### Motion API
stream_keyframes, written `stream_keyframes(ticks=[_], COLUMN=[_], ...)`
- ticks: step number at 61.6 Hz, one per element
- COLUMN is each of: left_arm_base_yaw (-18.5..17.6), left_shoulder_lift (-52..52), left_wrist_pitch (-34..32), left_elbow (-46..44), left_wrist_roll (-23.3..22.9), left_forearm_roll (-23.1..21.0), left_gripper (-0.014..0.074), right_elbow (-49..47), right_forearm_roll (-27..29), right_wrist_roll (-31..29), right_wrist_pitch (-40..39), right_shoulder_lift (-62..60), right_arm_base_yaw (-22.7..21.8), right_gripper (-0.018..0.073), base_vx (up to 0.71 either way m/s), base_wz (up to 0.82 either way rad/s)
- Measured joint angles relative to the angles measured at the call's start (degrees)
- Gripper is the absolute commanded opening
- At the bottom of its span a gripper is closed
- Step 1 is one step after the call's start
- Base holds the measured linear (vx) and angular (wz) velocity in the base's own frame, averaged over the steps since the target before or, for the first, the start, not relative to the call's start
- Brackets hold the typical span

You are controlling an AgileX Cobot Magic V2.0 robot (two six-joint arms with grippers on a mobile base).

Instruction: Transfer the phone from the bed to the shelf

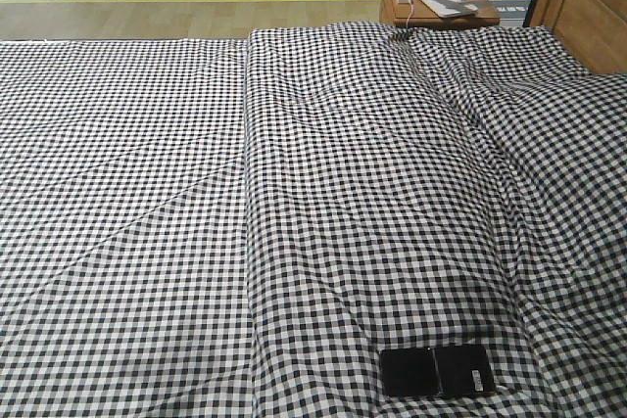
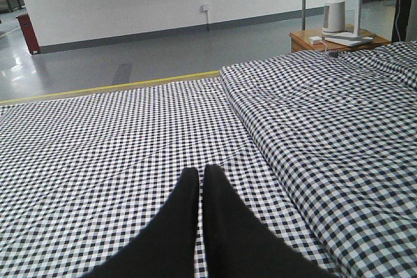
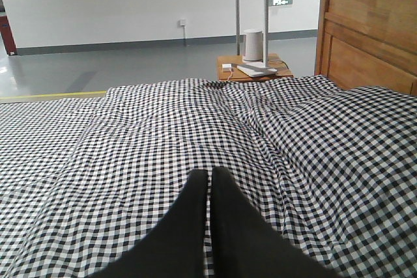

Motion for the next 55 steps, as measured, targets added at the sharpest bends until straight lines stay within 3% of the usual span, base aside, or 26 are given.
stream_keyframes(ticks=[55], left_arm_base_yaw=[0.0], left_shoulder_lift=[0.0], left_wrist_pitch=[0.0], left_elbow=[0.0], left_wrist_roll=[0.0], left_forearm_roll=[0.0], left_gripper=[0.0001], right_elbow=[0.0], right_forearm_roll=[0.0], right_wrist_roll=[0.0], right_wrist_pitch=[0.0], right_shoulder_lift=[0.0], right_arm_base_yaw=[0.0], right_gripper=[-0.0010], base_vx=[0.00], base_wz=[0.00])
